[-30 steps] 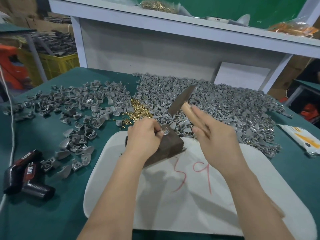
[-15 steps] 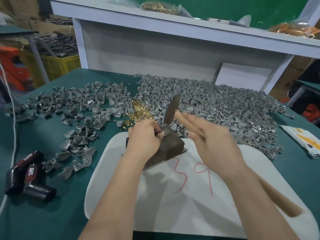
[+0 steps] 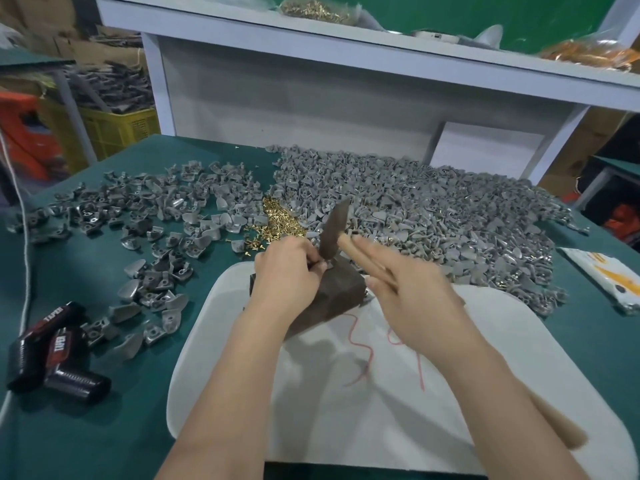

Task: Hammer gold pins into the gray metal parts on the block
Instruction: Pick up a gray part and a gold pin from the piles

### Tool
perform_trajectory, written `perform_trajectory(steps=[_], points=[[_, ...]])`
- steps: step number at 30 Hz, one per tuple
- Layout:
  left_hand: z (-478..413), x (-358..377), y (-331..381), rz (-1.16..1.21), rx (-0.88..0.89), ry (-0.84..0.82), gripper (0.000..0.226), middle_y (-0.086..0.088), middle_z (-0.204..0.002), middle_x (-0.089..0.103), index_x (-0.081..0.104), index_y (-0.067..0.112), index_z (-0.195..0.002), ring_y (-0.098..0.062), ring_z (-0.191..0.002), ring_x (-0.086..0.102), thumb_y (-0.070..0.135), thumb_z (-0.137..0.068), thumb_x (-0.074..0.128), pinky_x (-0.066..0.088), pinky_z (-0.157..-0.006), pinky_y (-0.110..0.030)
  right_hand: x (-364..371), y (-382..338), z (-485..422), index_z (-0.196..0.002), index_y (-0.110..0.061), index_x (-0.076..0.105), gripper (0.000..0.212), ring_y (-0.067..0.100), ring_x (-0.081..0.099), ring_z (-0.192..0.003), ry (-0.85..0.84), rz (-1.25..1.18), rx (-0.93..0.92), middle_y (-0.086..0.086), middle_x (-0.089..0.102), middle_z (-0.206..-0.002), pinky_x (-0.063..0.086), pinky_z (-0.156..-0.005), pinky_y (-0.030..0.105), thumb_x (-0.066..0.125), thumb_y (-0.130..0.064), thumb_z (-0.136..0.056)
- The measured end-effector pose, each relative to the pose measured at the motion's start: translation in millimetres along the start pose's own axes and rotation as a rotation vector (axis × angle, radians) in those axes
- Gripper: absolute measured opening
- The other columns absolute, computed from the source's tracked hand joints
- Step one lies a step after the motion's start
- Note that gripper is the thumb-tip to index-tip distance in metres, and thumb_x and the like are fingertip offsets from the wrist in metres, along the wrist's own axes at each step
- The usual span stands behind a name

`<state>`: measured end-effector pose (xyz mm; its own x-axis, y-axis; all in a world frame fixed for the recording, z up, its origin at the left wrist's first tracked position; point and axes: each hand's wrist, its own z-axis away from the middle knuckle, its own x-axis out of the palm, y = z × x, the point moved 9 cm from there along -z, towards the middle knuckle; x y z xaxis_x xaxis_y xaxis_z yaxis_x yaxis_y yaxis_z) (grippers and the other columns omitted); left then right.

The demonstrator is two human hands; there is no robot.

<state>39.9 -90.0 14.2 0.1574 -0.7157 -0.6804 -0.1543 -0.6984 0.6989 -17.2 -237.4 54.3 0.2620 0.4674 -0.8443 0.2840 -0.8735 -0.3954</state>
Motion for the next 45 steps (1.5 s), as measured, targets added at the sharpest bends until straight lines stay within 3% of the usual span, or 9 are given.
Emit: perform_trajectory(steps=[6,13,19,25,28,33,38,41,45], points=[[-2,1,-3,-0.041,-0.036,-0.016,0.006,0.002,-0.092,0.069,0.066,0.025,-0.081,-0.024,-0.096,0.061,0.024,-0.087,0.066,0.045,-0.092,-0.042,1,29,-22,-0.134,-0.044,0.042,0.051,0.019,0.06,-0.102,0.029,-0.092,0.111,-0.008,0.064,-0.117,0.047,-0.088,0.033,0.055,-0.022,-0.091],[0,-1,1,-0.043,-0.017,0.002,0.019,0.006,-0.09,0.069,0.057,0.031,-0.071,-0.021,-0.096,0.061,0.026,-0.088,0.065,0.044,-0.094,-0.045,58,93,-35,-0.125,-0.025,0.054,0.037,0.013,0.053,-0.047,-0.107,-0.386,0.447,-0.006,0.058,-0.075,0.041,-0.043,0.024,0.06,-0.02,-0.089],[-2,-3,1,0.138,0.01,0.044,0.015,0.014,-0.079,0.062,0.058,0.031,-0.078,-0.016,-0.089,0.061,0.023,-0.089,0.063,0.047,-0.092,-0.039,35,78,-37,-0.124,-0.026,0.057,0.04,0.021,0.058,-0.094,0.0,0.05,0.318,0.001,0.058,-0.103,0.048,-0.084,0.036,0.057,-0.045,-0.089],[-4,-2,10,0.263,0.096,0.056,0.017,0.018,-0.074,0.061,0.062,0.03,-0.085,-0.003,-0.077,0.059,0.013,-0.088,0.06,0.045,-0.07,-0.009,46,2,-58,-0.088,-0.023,0.068,0.015,0.008,0.059,-0.062,-0.139,-0.403,0.079,-0.001,0.068,-0.074,0.051,-0.067,0.033,0.056,-0.031,-0.092],[-4,-16,-2,0.438,0.005,0.204,0.026,0.015,-0.095,0.064,0.06,0.024,-0.114,-0.003,-0.092,0.059,0.016,-0.089,0.061,0.038,-0.073,-0.002,34,22,-85,-0.106,-0.02,0.065,0.018,0.016,0.063,-0.083,0.142,-0.491,0.235,0.003,0.069,-0.093,0.053,-0.082,0.041,0.054,-0.027,-0.094],[9,-50,-50,0.838,-0.288,0.634,0.019,0.007,-0.114,0.058,0.054,0.026,-0.108,-0.01,-0.105,0.056,0.014,-0.093,0.053,0.044,-0.094,-0.026,50,41,-118,-0.148,-0.039,-0.005,0.079,0.04,0.011,-0.142,0.036,-0.016,0.492,0.02,0.003,-0.156,0.013,-0.115,0.054,0.051,-0.041,-0.092],[19,-61,-74,0.979,-0.378,0.854,0.022,-0.002,-0.12,0.052,0.049,0.027,-0.103,-0.009,-0.092,0.052,0.008,-0.092,0.047,0.042,-0.073,-0.007,134,-74,-121,-0.132,-0.028,0.052,0.04,0.02,0.056,-0.11,-0.335,-0.004,-0.132,0.002,0.055,-0.134,0.042,-0.095,0.028,0.053,-0.021,-0.093],[19,-62,-83,1.025,-0.404,0.893,0.022,-0.011,-0.128,0.049,0.047,0.028,-0.101,-0.021,-0.105,0.054,0.008,-0.093,0.044,0.048,-0.084,-0.023,174,-97,-121,-0.12,-0.02,0.06,0.032,0.027,0.057,-0.106,-0.486,0.184,-0.191,0.008,0.06,-0.119,0.048,-0.088,0.037,0.05,-0.015,-0.091],[20,-59,-92,1.056,-0.458,0.912,0.022,-0.004,-0.125,0.049,0.048,0.026,-0.102,-0.007,-0.095,0.052,0.007,-0.094,0.044,0.038,-0.062,0.001,171,-96,-136,-0.095,-0.008,0.067,0.02,0.026,0.058,-0.08,-0.374,0.169,-0.108,0.008,0.063,-0.09,0.048,-0.071,0.03,0.05,-0.005,-0.087]])
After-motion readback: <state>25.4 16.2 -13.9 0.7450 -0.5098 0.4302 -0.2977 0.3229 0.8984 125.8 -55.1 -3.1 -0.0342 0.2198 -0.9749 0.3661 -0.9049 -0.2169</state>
